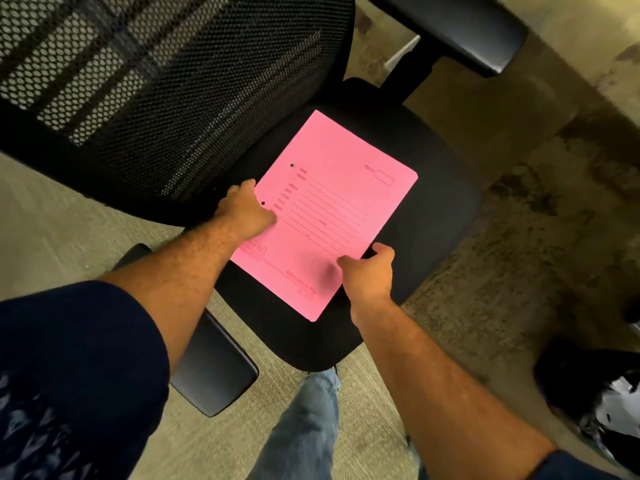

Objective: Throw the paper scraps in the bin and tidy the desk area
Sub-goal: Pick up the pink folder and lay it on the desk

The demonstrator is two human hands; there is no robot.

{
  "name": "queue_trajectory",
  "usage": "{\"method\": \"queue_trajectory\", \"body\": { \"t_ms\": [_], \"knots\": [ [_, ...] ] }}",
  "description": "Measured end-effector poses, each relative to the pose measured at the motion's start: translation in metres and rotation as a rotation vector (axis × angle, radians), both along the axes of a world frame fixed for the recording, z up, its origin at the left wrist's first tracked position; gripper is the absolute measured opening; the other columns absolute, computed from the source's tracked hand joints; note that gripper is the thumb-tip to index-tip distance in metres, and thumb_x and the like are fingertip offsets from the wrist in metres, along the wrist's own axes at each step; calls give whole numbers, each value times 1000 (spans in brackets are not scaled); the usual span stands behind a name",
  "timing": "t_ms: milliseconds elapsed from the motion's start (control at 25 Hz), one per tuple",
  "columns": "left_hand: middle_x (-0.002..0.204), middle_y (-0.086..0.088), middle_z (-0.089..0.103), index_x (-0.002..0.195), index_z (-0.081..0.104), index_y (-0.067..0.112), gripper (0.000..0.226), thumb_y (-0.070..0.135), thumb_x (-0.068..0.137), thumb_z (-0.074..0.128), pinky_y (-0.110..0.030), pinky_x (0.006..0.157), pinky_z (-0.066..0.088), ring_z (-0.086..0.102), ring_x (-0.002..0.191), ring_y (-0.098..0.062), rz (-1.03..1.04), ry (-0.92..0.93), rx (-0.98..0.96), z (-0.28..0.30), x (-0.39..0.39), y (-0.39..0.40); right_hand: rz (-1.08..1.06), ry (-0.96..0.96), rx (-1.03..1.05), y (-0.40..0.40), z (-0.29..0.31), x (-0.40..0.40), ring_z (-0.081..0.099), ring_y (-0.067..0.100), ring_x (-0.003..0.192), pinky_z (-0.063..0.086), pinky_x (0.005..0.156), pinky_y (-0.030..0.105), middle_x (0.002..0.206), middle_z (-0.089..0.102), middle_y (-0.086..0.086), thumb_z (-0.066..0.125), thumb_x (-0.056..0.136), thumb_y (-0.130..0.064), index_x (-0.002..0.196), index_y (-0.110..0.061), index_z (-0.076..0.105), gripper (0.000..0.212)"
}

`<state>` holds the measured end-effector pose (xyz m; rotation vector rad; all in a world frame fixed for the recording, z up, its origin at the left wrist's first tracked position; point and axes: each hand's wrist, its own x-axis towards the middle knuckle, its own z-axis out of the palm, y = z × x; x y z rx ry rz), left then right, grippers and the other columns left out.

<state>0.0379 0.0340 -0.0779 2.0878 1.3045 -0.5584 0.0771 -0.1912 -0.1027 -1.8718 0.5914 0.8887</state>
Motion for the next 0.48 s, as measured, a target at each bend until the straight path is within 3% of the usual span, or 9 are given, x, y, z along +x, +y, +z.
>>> {"method": "queue_trajectory", "body": {
  "t_ms": [120, 200, 320, 400, 480],
  "knots": [
    [127, -7, 64, 136, 55, 19, 44, 27, 94, 66, -51, 92, 60, 67, 109, -32, 141, -66, -24, -4, 3, 6, -68, 27, 3, 6, 0, 5, 61, 8, 82, 45, 54, 22, 102, 64, -5, 73, 90, -11, 114, -23, 45, 38],
    [120, -11, 70, 128, 62, 14, 32, 27, 99, 59, -52, 93, 60, 70, 105, -35, 280, -145, -88, -8, 6, 10, -67, 54, 14, 7, 1, 9, 68, 17, 82, 52, 53, 29, 101, 72, 2, 66, 90, -9, 110, -12, 60, 21],
    [113, -16, 73, 119, 67, 9, 26, 27, 104, 55, -47, 82, 61, 71, 97, -35, 446, -237, -178, -10, 9, 8, -61, 93, 42, 1, 5, 14, 73, 28, 86, 64, 63, 40, 101, 76, 5, 56, 88, -3, 106, -5, 70, 23],
    [104, -14, 75, 109, 68, 12, 22, 27, 105, 53, -38, 68, 58, 72, 88, -32, 525, -297, -246, -8, 4, 1, -69, 96, 68, -6, 9, 16, 62, 25, 72, 52, 51, 31, 98, 68, 8, 55, 89, -1, 109, 1, 62, 21],
    [95, -12, 76, 102, 69, 14, 21, 27, 105, 53, -38, 63, 58, 73, 83, -32, 576, -336, -306, -1, -2, -6, -79, 96, 95, -15, 17, 18, 52, 21, 66, 43, 46, 25, 95, 60, 12, 57, 93, 1, 103, -6, 54, 13]
  ]
}}
